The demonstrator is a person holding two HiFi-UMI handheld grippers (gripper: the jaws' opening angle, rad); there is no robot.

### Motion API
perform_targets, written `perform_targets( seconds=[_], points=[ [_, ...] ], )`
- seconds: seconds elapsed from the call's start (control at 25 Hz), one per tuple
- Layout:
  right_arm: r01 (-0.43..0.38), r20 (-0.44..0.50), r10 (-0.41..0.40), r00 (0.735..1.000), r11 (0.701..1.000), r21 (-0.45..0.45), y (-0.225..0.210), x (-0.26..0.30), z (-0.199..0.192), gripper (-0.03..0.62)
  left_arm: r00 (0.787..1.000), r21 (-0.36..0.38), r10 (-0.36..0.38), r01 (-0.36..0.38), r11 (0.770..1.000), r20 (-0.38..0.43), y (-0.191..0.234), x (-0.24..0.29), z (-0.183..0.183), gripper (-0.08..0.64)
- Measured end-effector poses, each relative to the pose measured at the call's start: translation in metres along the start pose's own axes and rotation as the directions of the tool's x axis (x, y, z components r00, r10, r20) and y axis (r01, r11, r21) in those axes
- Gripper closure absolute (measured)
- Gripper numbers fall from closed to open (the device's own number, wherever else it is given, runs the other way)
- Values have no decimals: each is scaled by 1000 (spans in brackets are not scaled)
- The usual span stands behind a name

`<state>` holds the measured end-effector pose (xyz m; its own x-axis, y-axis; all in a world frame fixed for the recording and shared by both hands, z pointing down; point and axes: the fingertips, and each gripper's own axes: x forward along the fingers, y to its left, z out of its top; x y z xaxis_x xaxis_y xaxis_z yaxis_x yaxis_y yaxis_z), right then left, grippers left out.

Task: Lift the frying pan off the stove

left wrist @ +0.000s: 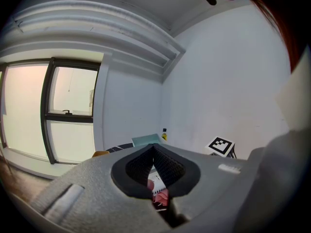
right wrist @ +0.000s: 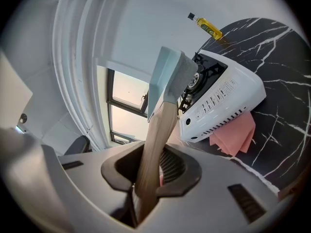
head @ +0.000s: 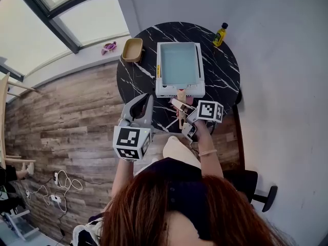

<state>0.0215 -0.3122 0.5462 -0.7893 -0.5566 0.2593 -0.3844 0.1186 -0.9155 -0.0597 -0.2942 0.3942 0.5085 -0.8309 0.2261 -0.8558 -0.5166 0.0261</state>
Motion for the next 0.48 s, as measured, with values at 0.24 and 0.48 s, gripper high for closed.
perform_targets(
  seconds=[0.24, 0.48],
  points=[
    [-9, 15, 9, 1000, 1000, -8, 13, -13, -17, 503, 1000, 6, -13, 13, 1000, 19, -11, -21, 3, 548],
    [-17, 27, 18, 999, 1000, -25, 27, -22, -32, 503, 999, 10, -23, 23, 1000, 35, -18, -40, 4, 548]
  ],
)
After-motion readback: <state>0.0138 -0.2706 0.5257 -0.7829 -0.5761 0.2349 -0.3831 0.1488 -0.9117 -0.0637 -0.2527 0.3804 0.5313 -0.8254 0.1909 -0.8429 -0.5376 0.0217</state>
